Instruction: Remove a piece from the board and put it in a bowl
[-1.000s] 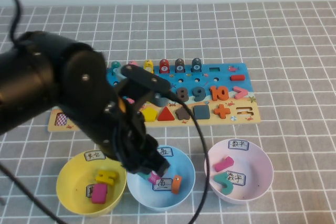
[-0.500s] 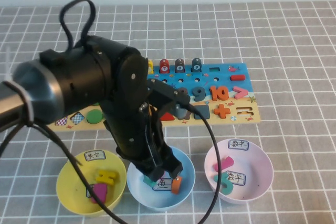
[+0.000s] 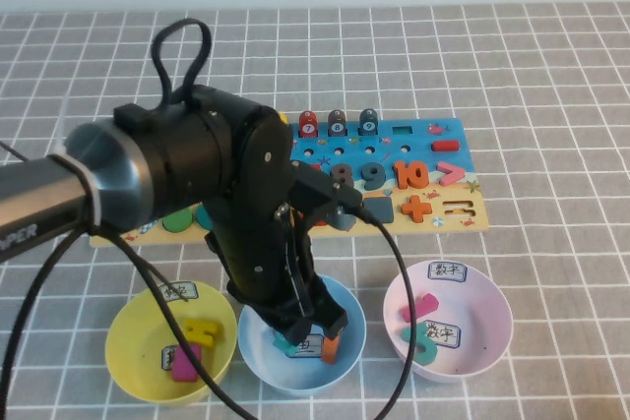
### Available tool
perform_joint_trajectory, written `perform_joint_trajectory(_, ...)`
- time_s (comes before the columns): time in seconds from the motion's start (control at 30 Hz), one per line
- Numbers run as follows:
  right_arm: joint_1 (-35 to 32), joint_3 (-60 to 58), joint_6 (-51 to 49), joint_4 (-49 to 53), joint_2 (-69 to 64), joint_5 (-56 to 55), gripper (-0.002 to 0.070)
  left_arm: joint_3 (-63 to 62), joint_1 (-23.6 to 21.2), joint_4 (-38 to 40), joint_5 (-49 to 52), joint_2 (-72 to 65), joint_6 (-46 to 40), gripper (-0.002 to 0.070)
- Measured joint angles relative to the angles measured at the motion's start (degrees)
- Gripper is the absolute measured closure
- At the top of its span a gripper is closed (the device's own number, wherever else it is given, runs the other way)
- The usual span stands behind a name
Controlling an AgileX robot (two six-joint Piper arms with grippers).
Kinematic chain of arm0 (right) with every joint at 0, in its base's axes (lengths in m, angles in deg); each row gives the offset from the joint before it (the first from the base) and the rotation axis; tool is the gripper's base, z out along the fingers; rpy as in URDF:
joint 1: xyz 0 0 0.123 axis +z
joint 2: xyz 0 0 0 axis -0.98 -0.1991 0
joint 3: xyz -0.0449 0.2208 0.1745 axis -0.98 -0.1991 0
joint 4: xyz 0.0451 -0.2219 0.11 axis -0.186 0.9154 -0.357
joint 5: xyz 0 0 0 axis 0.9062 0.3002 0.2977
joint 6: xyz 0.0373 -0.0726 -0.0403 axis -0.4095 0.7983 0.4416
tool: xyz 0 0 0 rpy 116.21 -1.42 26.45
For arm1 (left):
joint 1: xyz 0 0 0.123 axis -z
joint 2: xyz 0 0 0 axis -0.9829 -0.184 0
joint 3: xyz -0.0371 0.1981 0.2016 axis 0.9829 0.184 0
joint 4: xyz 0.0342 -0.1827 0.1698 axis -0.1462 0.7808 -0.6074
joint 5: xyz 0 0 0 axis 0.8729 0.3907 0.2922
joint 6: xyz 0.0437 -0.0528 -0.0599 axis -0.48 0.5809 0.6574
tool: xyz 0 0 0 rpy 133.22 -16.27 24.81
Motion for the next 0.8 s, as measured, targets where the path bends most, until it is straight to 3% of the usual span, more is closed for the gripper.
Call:
perform_joint_trajectory(0.4,0.0,0.0,0.0,0.0,0.0,0.0,0.0694,0.0,0.0,-2.8,-0.6,-2.8,6.7,0.0482)
perform_joint_trajectory(0.8,0.0,0.0,0.0,0.0,0.0,0.0,0.0694,0.0,0.0,-2.9,2.3,-3.8,5.3,0.0478)
